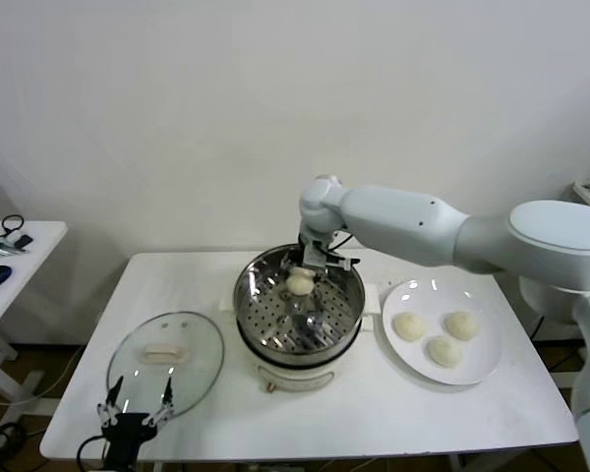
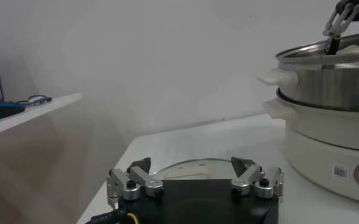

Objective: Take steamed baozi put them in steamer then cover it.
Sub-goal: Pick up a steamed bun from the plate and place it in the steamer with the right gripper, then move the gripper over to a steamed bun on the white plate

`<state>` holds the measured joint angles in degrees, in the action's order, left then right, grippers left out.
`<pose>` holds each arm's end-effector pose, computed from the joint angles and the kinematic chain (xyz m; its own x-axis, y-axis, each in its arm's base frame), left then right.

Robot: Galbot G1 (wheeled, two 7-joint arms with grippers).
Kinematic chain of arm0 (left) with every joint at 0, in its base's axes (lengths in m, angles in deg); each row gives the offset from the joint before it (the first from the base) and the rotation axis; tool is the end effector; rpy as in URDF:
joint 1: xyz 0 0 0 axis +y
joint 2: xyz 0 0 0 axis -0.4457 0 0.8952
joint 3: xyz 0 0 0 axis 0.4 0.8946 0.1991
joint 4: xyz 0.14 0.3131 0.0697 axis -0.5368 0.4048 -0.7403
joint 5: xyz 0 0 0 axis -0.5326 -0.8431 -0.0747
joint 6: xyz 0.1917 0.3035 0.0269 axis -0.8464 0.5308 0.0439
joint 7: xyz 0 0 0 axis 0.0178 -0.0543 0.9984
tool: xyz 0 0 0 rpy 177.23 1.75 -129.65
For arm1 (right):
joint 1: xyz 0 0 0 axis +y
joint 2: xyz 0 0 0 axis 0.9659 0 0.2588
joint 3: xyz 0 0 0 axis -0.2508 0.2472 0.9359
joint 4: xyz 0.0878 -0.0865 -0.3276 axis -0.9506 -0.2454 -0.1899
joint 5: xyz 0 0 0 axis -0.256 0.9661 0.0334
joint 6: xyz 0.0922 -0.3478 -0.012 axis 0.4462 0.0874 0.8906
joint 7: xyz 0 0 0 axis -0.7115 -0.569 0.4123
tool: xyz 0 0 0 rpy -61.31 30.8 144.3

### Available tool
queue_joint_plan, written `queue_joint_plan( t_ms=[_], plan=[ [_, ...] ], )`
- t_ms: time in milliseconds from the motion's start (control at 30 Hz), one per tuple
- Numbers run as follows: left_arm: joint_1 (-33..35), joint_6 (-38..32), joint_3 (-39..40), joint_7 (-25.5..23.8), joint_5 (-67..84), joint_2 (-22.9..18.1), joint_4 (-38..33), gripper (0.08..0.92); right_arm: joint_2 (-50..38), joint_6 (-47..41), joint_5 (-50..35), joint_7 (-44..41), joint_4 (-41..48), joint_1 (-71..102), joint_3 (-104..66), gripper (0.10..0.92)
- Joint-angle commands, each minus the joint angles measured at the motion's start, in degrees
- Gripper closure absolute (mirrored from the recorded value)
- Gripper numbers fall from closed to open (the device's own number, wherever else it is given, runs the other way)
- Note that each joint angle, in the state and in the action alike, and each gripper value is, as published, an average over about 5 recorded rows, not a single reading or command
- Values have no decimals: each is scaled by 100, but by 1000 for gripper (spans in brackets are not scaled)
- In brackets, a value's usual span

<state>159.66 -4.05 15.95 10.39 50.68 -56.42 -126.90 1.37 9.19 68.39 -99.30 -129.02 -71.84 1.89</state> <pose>0.1068 0.0743 -0.3528 -0.9629 -0.1314 0.2358 -0.0829 0.9752 0.2052 0.5844 0.1665 -0.1199 -0.2080 -0.1622 0.9646 -0.1223 -0.9741 -0.1901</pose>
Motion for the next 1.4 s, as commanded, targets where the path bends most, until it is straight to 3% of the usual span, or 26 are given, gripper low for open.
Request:
queue_joint_plan(
  t_ms=[33,200,400,533,667,1033,1400],
  plan=[
    [-12,9,12,6,-9,8,1,177,145,65,-5,108,310,144,-82,294],
    [-7,40,25,4,-23,-3,-49,177,-57,46,-957,-248,-57,-569,234,209],
    [-6,62,42,-6,-61,-12,-100,177,-503,-145,-2957,-720,-272,-1876,971,203],
    [-5,69,30,-4,-61,-11,-113,177,-1196,-1186,-4890,-1115,-551,-2580,1684,202],
    [-15,69,15,4,-50,-3,-104,177,-2123,-2356,-5820,-1195,-849,-2834,2170,203],
    [-21,43,12,4,-49,-13,-93,177,-3977,-4392,-5036,-184,-1699,-1830,2377,203],
    [-17,-13,-1,5,-53,-33,-36,177,-3715,-5140,-4023,331,-1289,300,823,203]
  ],
)
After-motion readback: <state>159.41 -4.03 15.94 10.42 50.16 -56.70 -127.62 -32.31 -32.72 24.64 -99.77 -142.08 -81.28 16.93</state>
